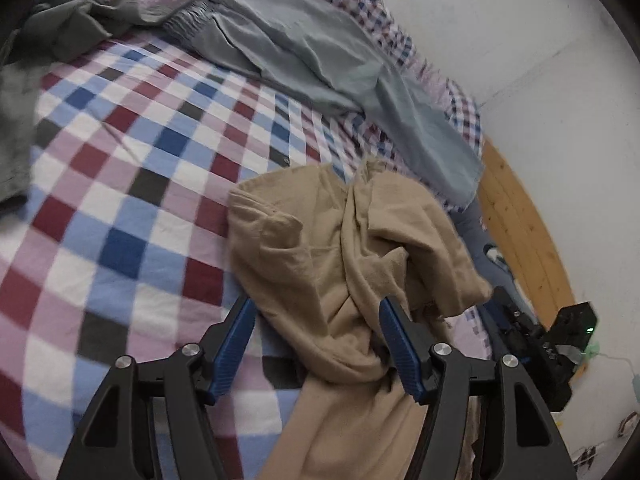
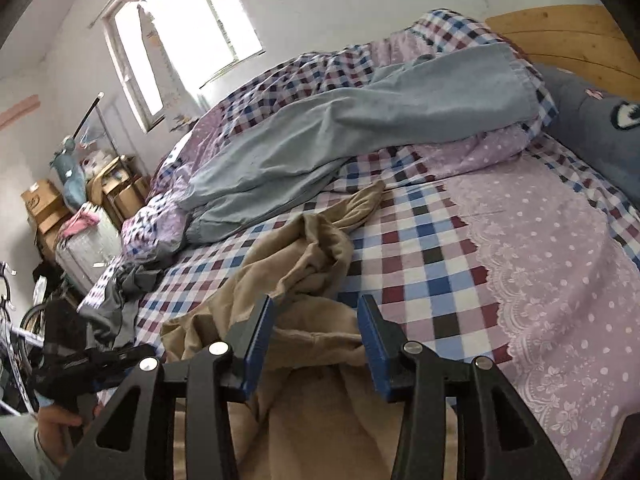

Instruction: Fold clothes

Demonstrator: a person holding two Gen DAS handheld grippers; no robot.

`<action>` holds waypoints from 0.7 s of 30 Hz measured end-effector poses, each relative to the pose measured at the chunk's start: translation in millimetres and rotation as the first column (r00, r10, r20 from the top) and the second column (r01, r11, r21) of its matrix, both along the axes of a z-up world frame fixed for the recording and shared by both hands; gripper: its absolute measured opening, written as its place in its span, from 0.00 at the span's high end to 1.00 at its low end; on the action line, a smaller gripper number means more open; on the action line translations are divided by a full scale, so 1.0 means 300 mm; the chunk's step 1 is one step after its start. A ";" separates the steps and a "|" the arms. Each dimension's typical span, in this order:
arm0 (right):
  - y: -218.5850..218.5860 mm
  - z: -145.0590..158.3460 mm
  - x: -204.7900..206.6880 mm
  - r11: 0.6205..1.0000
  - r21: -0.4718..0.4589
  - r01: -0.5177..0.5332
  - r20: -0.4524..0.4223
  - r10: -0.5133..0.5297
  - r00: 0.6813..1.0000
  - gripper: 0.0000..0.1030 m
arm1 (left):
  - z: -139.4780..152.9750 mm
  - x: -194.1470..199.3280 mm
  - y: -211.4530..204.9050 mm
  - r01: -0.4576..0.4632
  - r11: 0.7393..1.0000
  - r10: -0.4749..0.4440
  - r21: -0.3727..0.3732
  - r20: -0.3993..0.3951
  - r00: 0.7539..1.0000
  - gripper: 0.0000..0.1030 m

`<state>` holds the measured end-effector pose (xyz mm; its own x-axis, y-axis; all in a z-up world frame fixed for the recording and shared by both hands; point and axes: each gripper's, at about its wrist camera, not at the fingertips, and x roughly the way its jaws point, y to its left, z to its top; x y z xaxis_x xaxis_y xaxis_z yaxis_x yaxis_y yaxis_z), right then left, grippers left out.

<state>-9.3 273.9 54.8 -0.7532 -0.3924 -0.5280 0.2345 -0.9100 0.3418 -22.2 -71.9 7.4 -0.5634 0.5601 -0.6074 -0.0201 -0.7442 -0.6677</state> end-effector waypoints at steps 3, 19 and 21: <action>-0.025 -0.013 -0.003 0.999 0.018 -0.033 0.010 0.033 0.999 0.54 | -0.020 -0.023 0.009 -0.002 1.000 0.002 -0.015 0.032 0.999 0.87; -0.176 -0.073 -0.018 0.973 0.194 -0.129 0.065 0.118 0.991 0.94 | 0.259 0.031 -0.289 -0.243 0.969 0.247 0.049 -0.282 0.927 1.00; -0.137 -0.047 -0.016 0.981 0.190 -0.032 0.026 0.027 0.999 0.95 | 0.235 0.022 -0.296 -0.218 0.974 0.225 0.059 -0.245 0.943 1.00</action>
